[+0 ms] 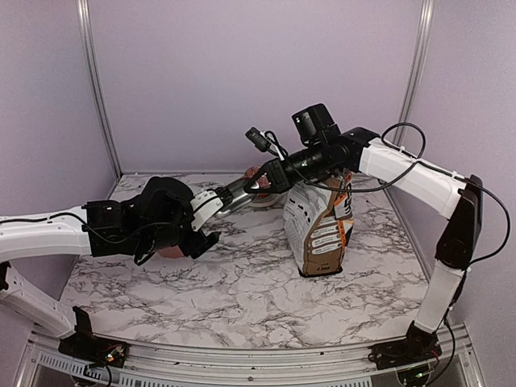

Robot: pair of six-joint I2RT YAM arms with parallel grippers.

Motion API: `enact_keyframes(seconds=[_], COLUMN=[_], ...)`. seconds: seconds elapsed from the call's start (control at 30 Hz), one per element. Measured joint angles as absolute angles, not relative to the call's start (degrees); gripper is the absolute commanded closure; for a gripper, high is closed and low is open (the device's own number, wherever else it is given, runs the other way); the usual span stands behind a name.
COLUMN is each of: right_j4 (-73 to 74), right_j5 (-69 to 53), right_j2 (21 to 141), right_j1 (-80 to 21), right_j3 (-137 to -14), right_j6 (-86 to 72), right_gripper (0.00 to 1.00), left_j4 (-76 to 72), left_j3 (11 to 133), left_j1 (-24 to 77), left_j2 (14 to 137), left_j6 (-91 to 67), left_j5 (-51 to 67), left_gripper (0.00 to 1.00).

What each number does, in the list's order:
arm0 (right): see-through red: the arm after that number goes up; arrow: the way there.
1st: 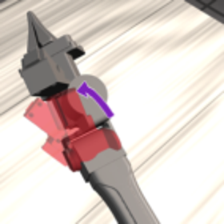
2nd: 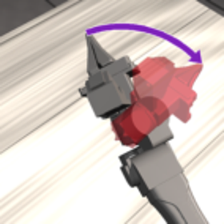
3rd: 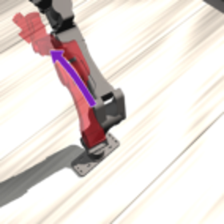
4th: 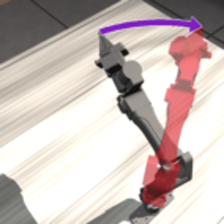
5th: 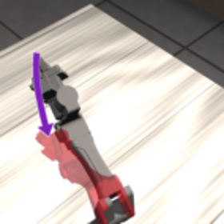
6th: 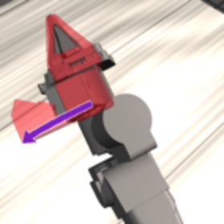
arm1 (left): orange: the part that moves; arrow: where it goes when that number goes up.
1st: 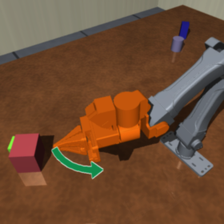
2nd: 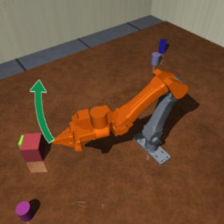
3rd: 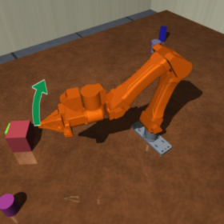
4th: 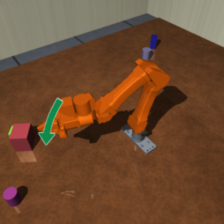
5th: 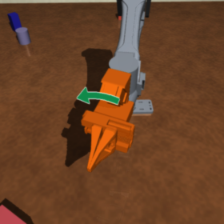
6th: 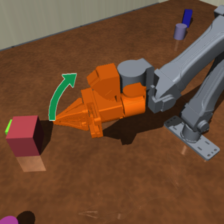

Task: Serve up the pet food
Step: Pass from the left arm to the right, then pass from the right arm to the left

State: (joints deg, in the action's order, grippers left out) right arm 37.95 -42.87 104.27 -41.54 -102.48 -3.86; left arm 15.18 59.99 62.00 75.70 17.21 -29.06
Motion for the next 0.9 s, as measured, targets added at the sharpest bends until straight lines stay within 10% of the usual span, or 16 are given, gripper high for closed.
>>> enact_keyframes(seconds=[0.9], right_j4=[10.5], right_j5=[-51.7], right_j2=[85.5], right_j1=[-34.6], right_j3=[-84.3], right_j6=[-0.3], right_gripper=[1.00], left_j4=[11.3], left_j3=[63.0], left_j1=[48.9], left_j2=[58.9], left_j6=[-0.4], left_j5=[20.0], left_gripper=[0.33])
